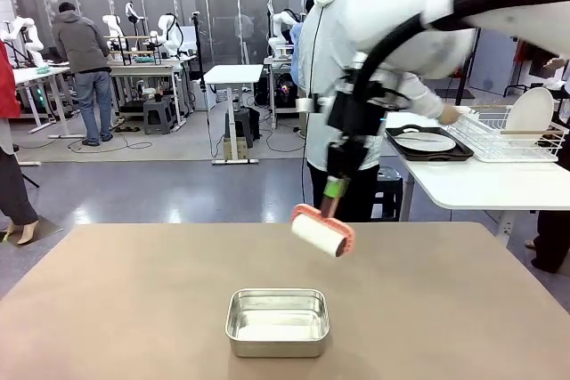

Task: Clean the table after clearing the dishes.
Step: When the right (or left) Handle tray is removed, use the right hand (or left hand) to clean the right (or left) side of the table with the Lint Roller.

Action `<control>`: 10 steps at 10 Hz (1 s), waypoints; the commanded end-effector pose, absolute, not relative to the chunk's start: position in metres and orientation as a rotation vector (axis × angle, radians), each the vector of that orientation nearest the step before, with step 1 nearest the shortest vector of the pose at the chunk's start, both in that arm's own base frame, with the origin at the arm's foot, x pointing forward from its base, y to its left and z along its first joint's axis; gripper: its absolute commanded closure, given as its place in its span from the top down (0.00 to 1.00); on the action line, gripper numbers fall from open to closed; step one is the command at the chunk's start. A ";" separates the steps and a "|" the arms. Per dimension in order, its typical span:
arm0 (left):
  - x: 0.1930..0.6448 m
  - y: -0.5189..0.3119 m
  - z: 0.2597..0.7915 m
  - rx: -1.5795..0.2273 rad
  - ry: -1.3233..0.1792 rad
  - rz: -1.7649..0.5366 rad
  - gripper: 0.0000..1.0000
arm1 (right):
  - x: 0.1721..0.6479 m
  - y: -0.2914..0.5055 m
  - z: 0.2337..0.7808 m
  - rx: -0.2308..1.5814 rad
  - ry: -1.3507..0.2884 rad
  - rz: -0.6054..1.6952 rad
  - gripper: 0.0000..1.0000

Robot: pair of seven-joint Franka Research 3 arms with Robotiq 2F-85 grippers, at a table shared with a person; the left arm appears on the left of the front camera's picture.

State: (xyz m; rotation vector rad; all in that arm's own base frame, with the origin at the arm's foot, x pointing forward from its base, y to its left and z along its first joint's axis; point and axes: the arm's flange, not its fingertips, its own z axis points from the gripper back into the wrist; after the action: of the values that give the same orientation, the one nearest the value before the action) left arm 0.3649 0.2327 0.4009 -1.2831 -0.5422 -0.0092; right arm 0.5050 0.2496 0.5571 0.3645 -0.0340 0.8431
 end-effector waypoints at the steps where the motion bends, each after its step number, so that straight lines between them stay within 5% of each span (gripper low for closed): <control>1: 0.362 0.233 0.401 -1.292 -0.546 -0.005 1.00 | 0.459 0.212 0.534 0.393 -0.128 0.630 0.00; 3: 0.362 0.233 0.401 -1.292 -0.546 -0.005 1.00 | 0.494 0.213 0.551 0.389 -0.068 0.717 0.00; 8: 0.362 0.233 0.401 -1.292 -0.546 -0.005 1.00 | 0.494 0.213 0.551 0.389 -0.068 0.717 0.00; 9: 0.362 0.233 0.401 -1.292 -0.546 -0.005 1.00 | 0.490 0.216 0.547 0.405 -0.076 0.703 0.20; 10: 0.362 0.233 0.401 -1.292 -0.546 -0.005 1.00 | 0.507 0.198 0.530 0.457 -0.124 0.570 0.20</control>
State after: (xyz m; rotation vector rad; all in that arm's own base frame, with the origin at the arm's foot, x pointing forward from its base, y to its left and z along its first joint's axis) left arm 0.3649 0.2328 0.4007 -1.2831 -0.5419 -0.0086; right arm 0.4986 0.2095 0.5435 0.4185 -0.0853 0.6678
